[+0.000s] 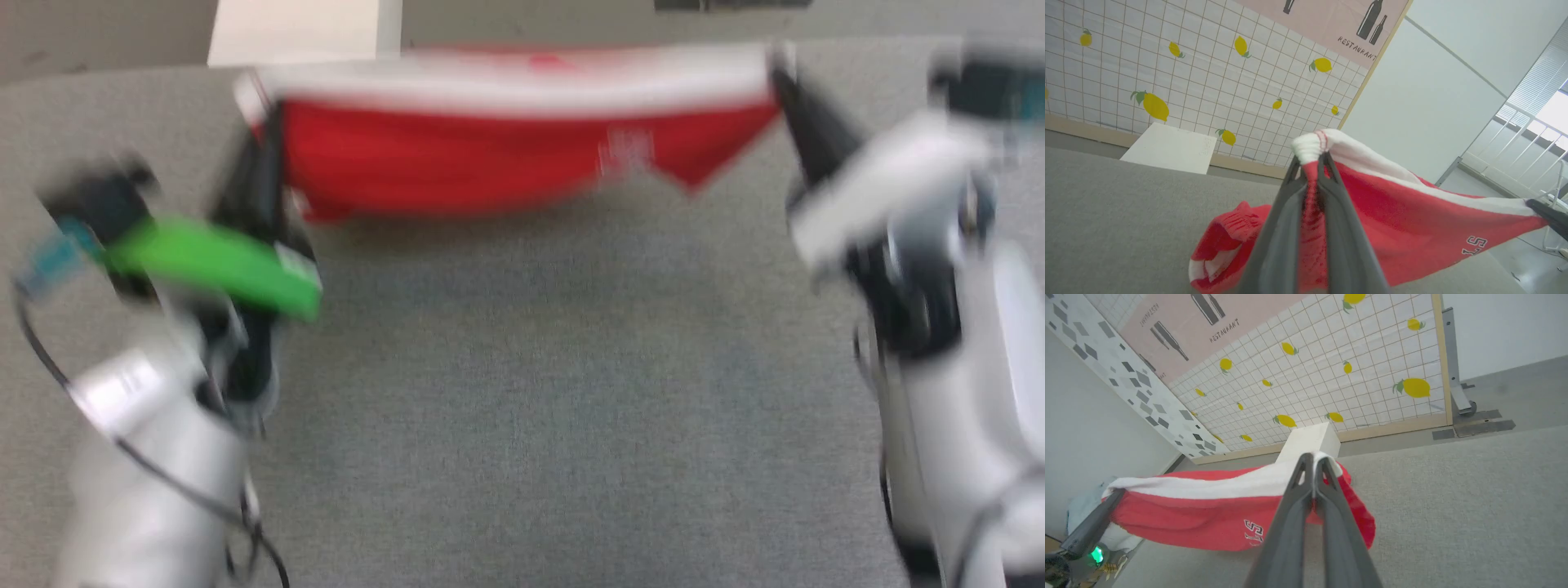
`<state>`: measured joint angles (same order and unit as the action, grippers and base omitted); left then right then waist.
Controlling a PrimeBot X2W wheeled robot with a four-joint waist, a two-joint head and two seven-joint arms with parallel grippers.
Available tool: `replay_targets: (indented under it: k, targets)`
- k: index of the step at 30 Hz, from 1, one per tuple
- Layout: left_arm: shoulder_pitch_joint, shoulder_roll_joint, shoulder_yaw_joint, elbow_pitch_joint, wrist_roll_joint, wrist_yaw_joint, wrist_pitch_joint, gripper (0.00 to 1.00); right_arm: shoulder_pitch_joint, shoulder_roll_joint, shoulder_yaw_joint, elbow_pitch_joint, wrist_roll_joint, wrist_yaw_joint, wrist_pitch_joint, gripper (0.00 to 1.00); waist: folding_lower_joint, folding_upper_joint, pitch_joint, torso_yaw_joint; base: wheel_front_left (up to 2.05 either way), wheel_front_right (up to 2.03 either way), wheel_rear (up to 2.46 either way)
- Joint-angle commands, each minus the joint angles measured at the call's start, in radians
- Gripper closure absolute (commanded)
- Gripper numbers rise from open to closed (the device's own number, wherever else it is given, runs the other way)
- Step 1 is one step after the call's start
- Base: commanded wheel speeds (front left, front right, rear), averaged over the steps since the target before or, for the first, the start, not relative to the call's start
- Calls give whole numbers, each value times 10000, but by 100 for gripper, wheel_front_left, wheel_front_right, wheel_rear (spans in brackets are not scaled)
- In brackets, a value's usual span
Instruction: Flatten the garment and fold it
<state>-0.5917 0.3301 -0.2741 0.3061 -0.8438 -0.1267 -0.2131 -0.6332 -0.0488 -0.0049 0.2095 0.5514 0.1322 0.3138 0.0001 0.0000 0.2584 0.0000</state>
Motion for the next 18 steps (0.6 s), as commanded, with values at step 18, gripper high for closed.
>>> replay_targets:
  k: [18]
  targets:
    - [6865, 495, -1063, -1084, 559, 1061, 10, 100, 9308, -15, -632, -4503, 1708, -15, 5409, 100, -1, 0, -2527, -141, 0, 0, 0]
